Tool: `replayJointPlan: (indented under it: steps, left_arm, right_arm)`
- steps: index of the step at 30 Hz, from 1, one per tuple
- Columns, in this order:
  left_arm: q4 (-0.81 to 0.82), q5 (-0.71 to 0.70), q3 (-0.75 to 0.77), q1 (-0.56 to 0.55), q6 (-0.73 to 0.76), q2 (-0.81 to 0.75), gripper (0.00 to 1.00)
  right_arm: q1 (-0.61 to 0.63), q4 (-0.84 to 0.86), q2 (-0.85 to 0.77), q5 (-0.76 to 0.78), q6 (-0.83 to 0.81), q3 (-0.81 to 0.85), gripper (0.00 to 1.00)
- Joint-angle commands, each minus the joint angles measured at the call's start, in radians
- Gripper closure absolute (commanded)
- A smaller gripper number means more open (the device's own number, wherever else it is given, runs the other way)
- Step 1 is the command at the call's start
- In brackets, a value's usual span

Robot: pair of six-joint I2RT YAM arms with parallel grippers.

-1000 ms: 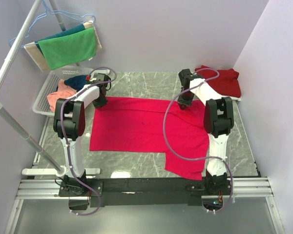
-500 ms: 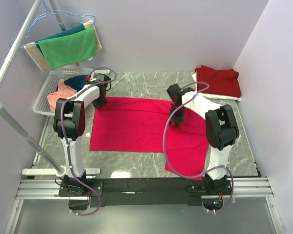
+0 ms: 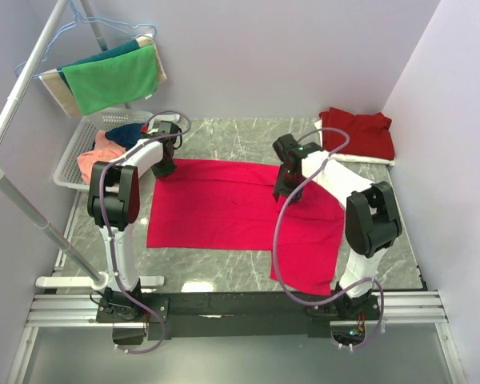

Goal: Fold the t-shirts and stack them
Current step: Fold the tshirt

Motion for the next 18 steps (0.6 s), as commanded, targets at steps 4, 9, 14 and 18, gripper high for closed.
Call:
replayJointPlan:
  steps: [4, 9, 14, 18]
  left_arm:
    - [0.075, 0.091, -0.034, -0.021, 0.054, -0.079, 0.68]
    - [0.108, 0.107, -0.082, -0.039, 0.070, -0.096, 0.68]
    - [0.097, 0.082, -0.074, -0.042, 0.062, -0.087, 0.66]
    - [0.044, 0.055, -0.016, -0.042, 0.045, -0.017, 0.66]
  right_arm:
    - [-0.127, 0.028, 0.086, 0.105, -0.047, 0.137, 0.52]
    - [-0.184, 0.036, 0.209, 0.079, -0.093, 0.218, 0.52]
    - [-0.208, 0.008, 0.332, 0.024, -0.113, 0.301, 0.52]
    - [-0.208, -0.010, 0.392, -0.013, -0.111, 0.335, 0.53]
